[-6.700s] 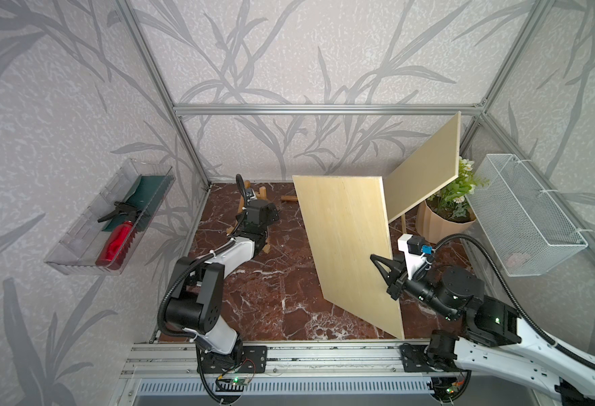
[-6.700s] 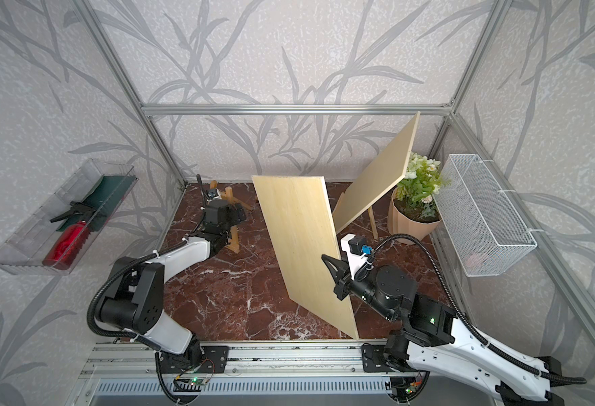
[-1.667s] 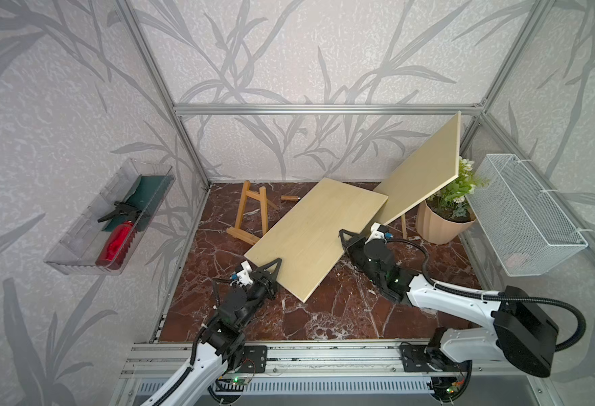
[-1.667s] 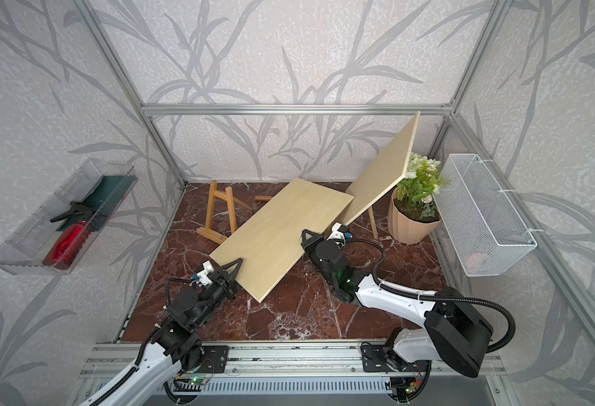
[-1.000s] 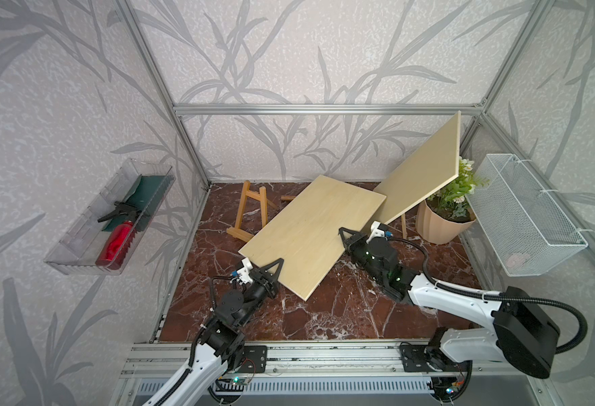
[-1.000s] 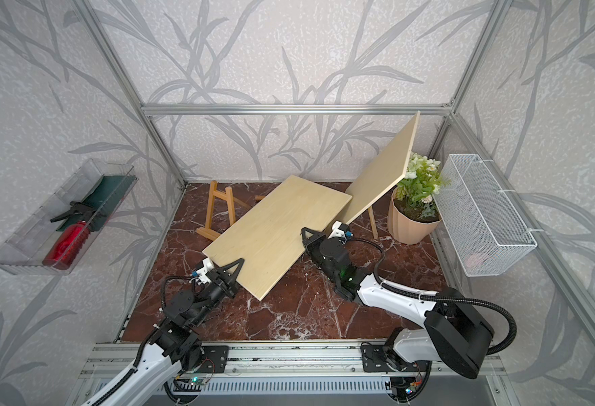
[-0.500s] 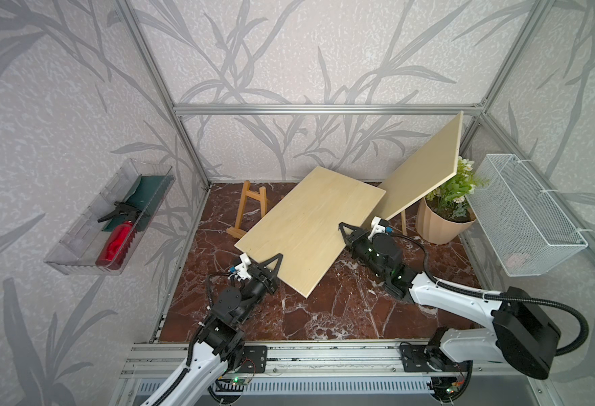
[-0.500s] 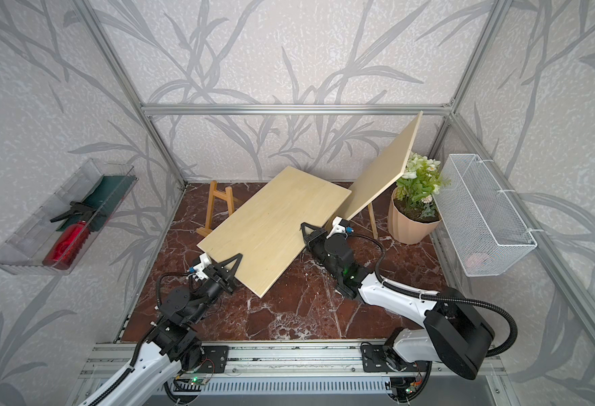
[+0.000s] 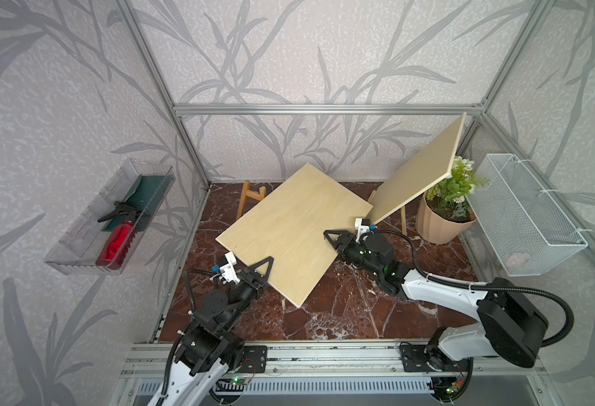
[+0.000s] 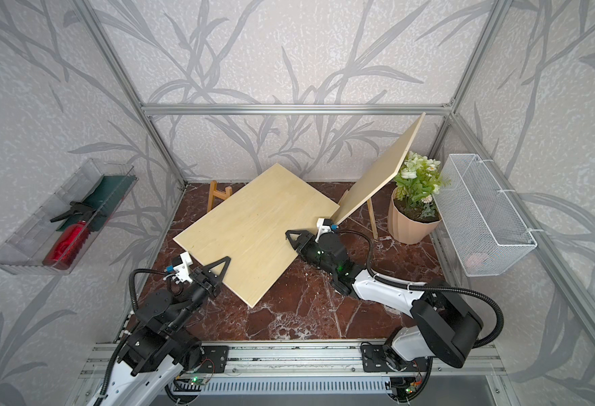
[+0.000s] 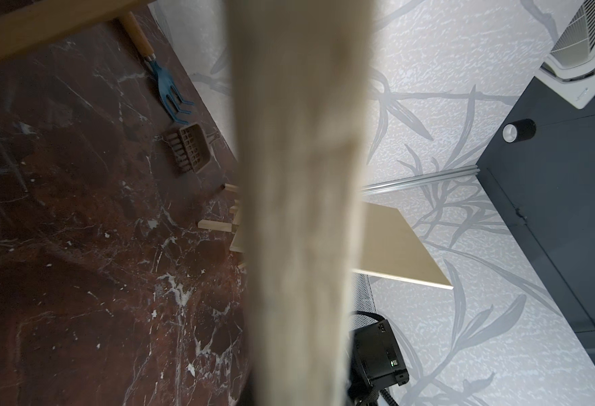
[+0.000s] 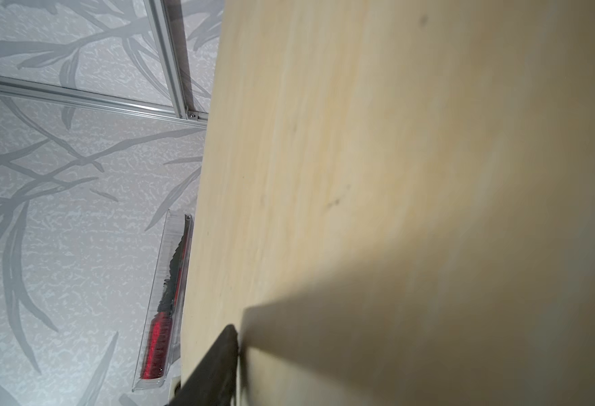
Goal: Disassemble the easel
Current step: Place the drawing board at the center of the board.
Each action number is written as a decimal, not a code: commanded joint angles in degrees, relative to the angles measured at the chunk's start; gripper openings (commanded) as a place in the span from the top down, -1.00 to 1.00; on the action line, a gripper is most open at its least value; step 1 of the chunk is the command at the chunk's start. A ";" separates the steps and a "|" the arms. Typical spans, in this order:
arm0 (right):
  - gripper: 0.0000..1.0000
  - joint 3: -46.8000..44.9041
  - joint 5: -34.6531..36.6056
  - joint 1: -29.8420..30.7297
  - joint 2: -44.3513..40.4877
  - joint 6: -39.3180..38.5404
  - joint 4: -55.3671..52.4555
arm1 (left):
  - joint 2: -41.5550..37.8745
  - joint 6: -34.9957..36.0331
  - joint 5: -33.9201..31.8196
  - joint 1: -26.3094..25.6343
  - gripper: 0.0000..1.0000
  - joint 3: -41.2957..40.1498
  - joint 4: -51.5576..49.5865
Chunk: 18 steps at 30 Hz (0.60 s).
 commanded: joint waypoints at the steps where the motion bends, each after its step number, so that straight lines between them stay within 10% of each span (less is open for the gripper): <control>1: -0.19 2.21 -1.88 -0.17 -0.90 -3.12 -2.45 | -2.98 5.57 1.40 -0.51 1.00 8.26 8.31; 18: -0.74 4.04 -6.45 -0.61 -0.40 -12.15 -18.30 | -2.33 16.88 -7.14 -1.32 1.00 28.50 -24.60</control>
